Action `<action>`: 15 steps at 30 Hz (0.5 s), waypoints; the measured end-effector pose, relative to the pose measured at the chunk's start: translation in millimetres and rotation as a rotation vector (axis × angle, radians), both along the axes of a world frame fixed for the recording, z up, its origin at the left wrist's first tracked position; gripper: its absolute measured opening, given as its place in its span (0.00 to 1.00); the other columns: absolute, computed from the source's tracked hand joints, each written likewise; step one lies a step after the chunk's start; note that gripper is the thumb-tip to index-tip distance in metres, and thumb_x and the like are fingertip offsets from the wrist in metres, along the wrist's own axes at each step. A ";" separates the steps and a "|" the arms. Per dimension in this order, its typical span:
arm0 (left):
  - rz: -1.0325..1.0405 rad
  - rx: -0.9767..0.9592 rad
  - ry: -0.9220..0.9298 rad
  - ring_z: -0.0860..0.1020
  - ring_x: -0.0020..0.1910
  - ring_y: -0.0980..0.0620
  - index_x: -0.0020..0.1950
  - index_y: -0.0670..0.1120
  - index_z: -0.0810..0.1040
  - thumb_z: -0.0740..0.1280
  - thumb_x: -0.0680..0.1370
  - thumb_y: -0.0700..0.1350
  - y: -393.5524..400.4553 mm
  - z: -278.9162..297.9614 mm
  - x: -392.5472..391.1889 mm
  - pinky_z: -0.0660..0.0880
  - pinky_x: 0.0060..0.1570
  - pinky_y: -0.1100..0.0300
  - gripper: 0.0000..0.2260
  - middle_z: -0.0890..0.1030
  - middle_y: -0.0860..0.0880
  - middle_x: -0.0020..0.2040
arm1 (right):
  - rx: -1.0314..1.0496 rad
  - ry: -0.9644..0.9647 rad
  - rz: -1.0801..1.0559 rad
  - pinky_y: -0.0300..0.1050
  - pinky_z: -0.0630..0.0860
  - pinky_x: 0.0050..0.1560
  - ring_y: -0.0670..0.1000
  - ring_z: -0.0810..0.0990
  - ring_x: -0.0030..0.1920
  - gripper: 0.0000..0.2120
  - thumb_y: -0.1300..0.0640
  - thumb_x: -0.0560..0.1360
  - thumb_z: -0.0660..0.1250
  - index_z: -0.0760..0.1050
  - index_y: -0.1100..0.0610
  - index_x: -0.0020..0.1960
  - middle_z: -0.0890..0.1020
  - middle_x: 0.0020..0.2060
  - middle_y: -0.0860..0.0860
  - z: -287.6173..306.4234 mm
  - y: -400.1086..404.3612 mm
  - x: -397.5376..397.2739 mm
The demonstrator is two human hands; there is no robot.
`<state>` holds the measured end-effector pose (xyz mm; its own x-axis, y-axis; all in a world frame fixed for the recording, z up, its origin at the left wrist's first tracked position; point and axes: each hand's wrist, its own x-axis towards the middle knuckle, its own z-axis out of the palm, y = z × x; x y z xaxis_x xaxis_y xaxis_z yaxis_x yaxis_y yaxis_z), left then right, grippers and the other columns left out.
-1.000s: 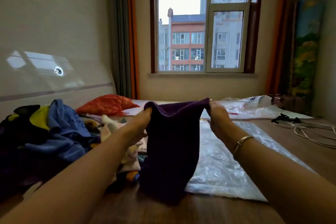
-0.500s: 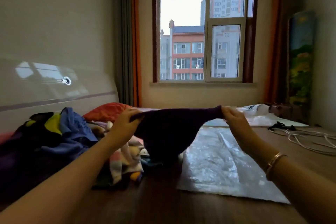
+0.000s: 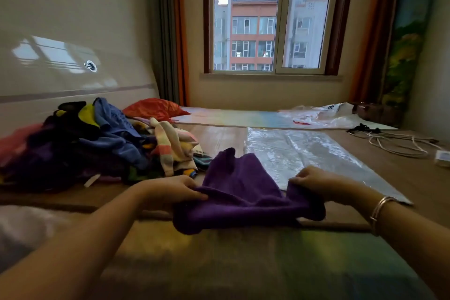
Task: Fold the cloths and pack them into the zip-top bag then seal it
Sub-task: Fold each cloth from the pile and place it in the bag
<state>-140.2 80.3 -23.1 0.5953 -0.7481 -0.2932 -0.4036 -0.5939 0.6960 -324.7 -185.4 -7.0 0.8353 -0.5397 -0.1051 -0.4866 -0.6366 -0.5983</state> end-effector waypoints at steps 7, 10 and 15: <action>0.170 -0.124 -0.031 0.81 0.47 0.51 0.54 0.51 0.77 0.64 0.79 0.50 -10.3 -4.8 10.4 0.78 0.36 0.60 0.06 0.81 0.48 0.49 | 0.047 -0.196 -0.111 0.41 0.72 0.31 0.52 0.74 0.34 0.17 0.54 0.82 0.57 0.77 0.66 0.50 0.76 0.38 0.59 -14.5 -1.5 29.5; 0.306 -0.309 -0.070 0.79 0.43 0.51 0.53 0.47 0.78 0.64 0.80 0.48 -23.0 -7.8 32.6 0.75 0.33 0.63 0.07 0.80 0.46 0.47 | 0.064 -0.342 -0.109 0.44 0.75 0.32 0.55 0.75 0.36 0.16 0.58 0.81 0.56 0.74 0.72 0.50 0.75 0.38 0.60 -20.5 -12.9 57.8; 0.431 -0.501 -0.130 0.79 0.46 0.48 0.54 0.44 0.78 0.63 0.80 0.47 -58.5 -17.0 76.8 0.76 0.43 0.59 0.09 0.80 0.45 0.46 | 0.001 -0.484 -0.135 0.57 0.78 0.39 0.56 0.76 0.37 0.13 0.60 0.79 0.57 0.73 0.70 0.48 0.76 0.37 0.60 -27.7 -39.3 121.6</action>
<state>-63.4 21.8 -40.2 0.8782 -0.4626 0.1218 -0.3020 -0.3386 0.8911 -203.0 -224.7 -34.7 0.7111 -0.6464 0.2766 -0.2310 -0.5865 -0.7763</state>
